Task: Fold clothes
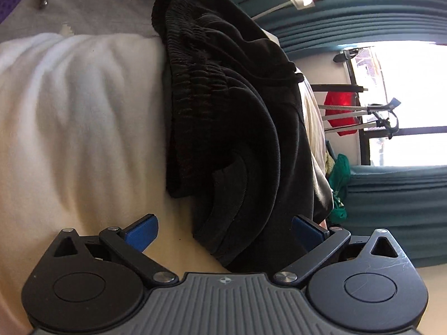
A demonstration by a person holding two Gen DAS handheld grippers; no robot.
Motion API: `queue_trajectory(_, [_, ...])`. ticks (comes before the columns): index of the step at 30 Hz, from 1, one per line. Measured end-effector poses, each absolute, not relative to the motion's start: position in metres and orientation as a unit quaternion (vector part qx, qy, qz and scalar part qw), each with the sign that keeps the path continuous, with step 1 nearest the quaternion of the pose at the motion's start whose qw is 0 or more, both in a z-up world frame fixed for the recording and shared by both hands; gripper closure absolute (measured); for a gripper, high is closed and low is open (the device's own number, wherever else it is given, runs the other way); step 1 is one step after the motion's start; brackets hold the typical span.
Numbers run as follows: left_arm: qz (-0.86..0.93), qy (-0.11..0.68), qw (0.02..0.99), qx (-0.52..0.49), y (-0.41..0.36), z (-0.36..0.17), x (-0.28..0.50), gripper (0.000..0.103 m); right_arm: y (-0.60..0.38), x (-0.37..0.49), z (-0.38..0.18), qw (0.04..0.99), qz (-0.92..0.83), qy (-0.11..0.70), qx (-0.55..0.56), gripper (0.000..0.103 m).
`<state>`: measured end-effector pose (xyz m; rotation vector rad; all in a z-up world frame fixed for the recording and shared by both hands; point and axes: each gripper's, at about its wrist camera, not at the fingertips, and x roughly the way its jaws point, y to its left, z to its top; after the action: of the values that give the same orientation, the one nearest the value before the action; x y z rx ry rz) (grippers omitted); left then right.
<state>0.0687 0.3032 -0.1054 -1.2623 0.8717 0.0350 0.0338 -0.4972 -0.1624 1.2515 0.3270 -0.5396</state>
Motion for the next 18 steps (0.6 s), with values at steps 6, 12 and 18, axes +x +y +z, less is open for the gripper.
queue_trajectory(6, [0.028,0.373,0.693,-0.616,0.312,-0.120,0.080,0.004,-0.493,0.045,-0.180,0.730,-0.212,0.197,0.619,0.070])
queue_trajectory(12, [0.047,0.356,0.633,-0.686,0.325,-0.137,0.051,0.039,-0.477,0.061,-0.173,0.746,-0.242,0.215,0.582,0.072])
queue_trajectory(18, [0.080,0.316,0.597,-0.733,0.324,-0.153,0.038,0.050,-0.480,0.055,-0.172,0.749,-0.261,0.172,0.584,0.093])
